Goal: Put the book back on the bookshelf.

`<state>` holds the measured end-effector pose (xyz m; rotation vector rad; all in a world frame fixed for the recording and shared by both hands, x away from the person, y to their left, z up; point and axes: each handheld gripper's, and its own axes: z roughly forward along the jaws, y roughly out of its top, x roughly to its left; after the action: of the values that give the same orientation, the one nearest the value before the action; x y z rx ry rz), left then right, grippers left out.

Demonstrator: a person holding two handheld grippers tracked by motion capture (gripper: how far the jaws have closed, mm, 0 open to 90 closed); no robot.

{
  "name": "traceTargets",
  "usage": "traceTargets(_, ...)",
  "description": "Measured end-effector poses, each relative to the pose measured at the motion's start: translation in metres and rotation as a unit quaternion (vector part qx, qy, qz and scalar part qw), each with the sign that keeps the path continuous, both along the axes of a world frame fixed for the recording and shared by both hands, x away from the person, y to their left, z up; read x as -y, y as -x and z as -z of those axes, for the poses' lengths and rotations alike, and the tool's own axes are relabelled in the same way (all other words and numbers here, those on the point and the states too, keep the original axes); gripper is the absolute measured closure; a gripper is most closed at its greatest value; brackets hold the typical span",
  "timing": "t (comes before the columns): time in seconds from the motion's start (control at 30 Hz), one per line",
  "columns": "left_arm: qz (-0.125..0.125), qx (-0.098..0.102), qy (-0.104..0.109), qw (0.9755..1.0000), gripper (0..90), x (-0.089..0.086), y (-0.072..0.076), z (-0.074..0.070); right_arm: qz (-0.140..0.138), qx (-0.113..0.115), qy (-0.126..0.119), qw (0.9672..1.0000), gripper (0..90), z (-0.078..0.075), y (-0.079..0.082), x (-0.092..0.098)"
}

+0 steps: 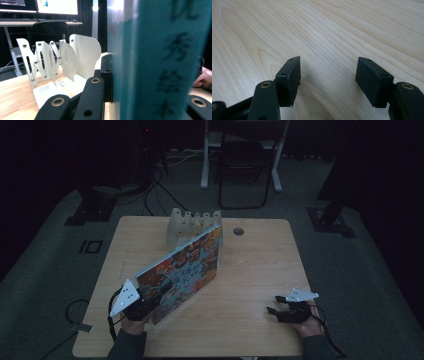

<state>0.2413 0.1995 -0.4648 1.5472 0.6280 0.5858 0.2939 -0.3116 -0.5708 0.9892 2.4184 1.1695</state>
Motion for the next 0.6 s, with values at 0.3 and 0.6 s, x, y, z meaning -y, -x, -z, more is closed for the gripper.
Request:
traceTargets(0.3, -0.006, 0.001, 0.002, 1.0000, 81.1, -0.0027, 0.0003, -0.0009, 0.000, 0.000, 0.000, 1.0000, 36.5, 0.0000, -0.0002, 0.0001)
traceTargets(0.6, -0.018, 0.003, 0.005, 0.9998, 81.1, -0.0065, 0.0010, -0.0022, 0.000, 0.000, 0.000, 1.0000, 36.5, 0.0000, -0.0003, 0.0001)
